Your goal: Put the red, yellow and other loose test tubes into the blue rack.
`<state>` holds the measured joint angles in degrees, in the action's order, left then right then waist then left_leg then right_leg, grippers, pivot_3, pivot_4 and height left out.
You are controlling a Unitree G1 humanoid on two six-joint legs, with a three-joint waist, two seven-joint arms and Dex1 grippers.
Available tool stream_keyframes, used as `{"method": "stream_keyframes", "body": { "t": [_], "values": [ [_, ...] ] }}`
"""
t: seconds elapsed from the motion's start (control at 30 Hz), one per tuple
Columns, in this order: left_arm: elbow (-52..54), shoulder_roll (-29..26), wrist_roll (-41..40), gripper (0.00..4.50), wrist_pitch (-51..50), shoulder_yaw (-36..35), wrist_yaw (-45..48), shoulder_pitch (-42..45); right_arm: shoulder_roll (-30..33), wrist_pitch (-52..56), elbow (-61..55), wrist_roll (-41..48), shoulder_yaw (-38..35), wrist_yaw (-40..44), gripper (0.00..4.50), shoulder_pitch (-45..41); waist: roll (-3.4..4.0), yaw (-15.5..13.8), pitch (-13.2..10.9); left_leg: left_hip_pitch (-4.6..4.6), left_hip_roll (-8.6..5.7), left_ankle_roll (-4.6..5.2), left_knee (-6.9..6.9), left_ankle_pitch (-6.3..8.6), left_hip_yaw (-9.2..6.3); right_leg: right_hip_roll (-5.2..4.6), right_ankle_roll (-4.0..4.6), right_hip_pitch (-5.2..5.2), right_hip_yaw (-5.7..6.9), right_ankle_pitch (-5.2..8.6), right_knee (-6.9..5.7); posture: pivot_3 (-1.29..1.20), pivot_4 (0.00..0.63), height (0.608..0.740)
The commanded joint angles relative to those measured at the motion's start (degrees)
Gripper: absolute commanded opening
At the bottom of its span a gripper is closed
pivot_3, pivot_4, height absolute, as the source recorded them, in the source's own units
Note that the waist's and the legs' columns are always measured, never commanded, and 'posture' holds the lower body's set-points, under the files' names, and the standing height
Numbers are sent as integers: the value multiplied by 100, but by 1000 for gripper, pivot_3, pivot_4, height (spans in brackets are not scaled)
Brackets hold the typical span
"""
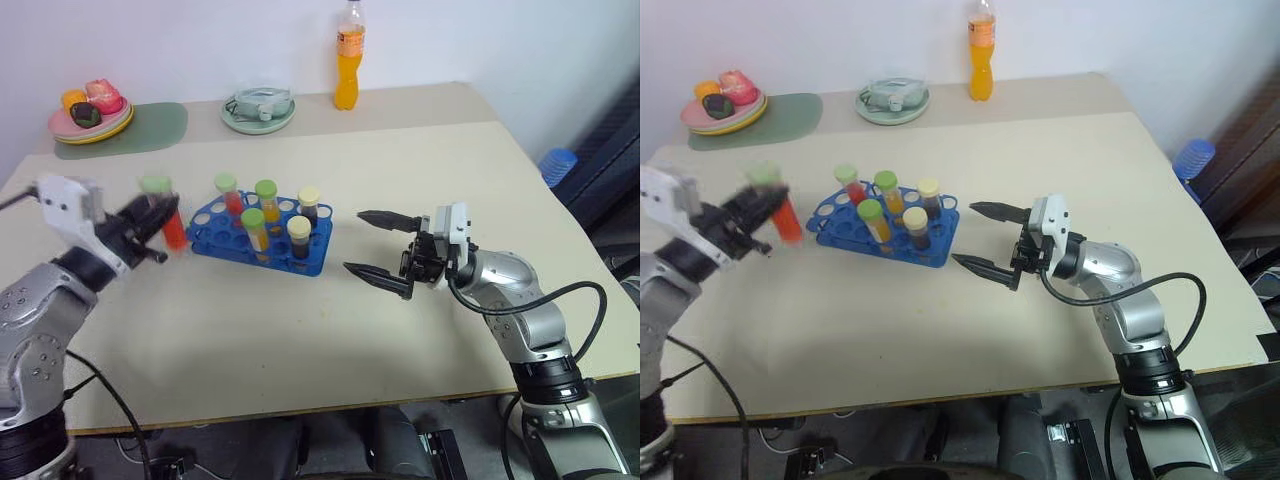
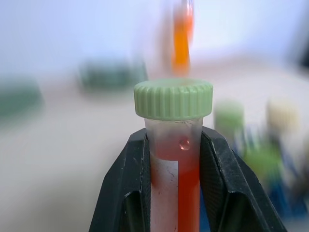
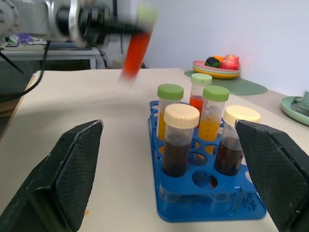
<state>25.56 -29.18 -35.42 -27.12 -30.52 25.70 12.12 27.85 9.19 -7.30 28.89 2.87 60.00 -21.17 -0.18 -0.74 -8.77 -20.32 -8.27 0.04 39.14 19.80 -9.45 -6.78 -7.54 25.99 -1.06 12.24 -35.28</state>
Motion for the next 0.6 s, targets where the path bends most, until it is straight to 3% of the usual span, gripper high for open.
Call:
{"method": "stream_keyframes", "body": {
  "t": [0.03,0.27,0.6],
  "values": [
    [-372,130,575,757,1055,229,39,136,-5,-68,-175,10,-84,-20,4500,-20,1,6,0,0,2,0,-1,0,0,1,0,1,0,0,0,0,150,740],
    [-1172,785,1398,757,2415,1108,-6,269,120,56,-532,40,-213,-220,4500,284,-1,-10,3,-4,-1,1,3,0,-1,0,-1,-1,1,-1,2,0,150,740],
    [-2218,1163,1915,757,3455,1523,-107,172,265,131,-712,115,-351,-289,4500,489,-1,-5,3,-3,0,1,1,0,0,1,-1,1,0,-1,1,0,150,740]
  ]
}}
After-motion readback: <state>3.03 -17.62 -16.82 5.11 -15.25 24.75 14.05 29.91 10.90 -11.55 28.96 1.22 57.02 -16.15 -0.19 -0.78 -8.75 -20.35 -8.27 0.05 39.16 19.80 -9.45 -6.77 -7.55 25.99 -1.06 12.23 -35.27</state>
